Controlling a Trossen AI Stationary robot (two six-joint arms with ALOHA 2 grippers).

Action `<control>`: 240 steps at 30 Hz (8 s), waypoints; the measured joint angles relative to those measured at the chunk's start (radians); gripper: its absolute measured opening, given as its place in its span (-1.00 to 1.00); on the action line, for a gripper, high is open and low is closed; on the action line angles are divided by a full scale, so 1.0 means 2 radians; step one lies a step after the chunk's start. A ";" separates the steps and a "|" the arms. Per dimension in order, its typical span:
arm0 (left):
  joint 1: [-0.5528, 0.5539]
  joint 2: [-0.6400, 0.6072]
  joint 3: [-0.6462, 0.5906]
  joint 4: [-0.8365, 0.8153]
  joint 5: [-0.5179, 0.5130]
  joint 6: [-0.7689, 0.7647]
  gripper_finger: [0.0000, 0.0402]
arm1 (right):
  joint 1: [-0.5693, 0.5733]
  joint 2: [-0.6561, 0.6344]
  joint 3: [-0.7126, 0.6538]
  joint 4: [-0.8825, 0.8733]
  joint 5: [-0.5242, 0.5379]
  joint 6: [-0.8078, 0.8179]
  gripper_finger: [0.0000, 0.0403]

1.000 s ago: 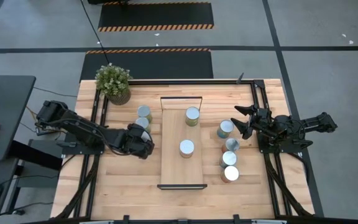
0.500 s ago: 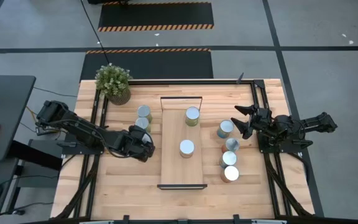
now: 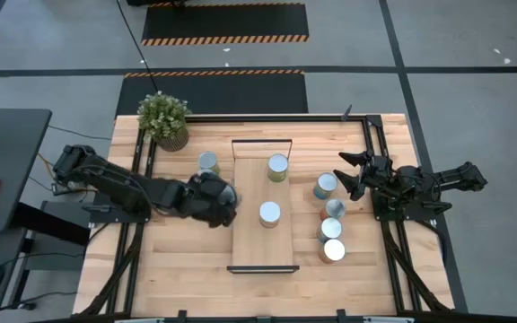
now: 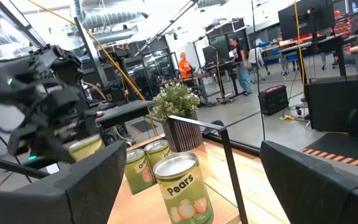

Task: Pick and place cans onto a shelf
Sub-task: Put the canned peaches on the shelf, then put the bottom canned oranges on the shelf

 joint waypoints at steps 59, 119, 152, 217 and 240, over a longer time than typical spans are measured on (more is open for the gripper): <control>0.176 0.075 0.012 0.128 0.069 0.633 0.94 | 0.000 0.000 0.000 0.016 0.000 0.000 0.88; 0.110 -0.073 -0.197 -0.038 0.159 0.042 0.94 | 0.000 0.000 0.000 0.022 0.000 0.000 0.87; 0.095 -0.090 -0.201 0.094 0.052 0.134 0.49 | 0.000 0.000 0.000 0.022 0.000 0.000 0.88; 0.137 0.104 0.030 0.102 0.184 0.372 0.58 | 0.000 0.000 0.000 0.041 0.000 0.000 0.88; 0.141 0.106 0.028 0.063 0.239 0.370 0.89 | 0.000 0.000 0.000 0.041 0.000 0.000 0.88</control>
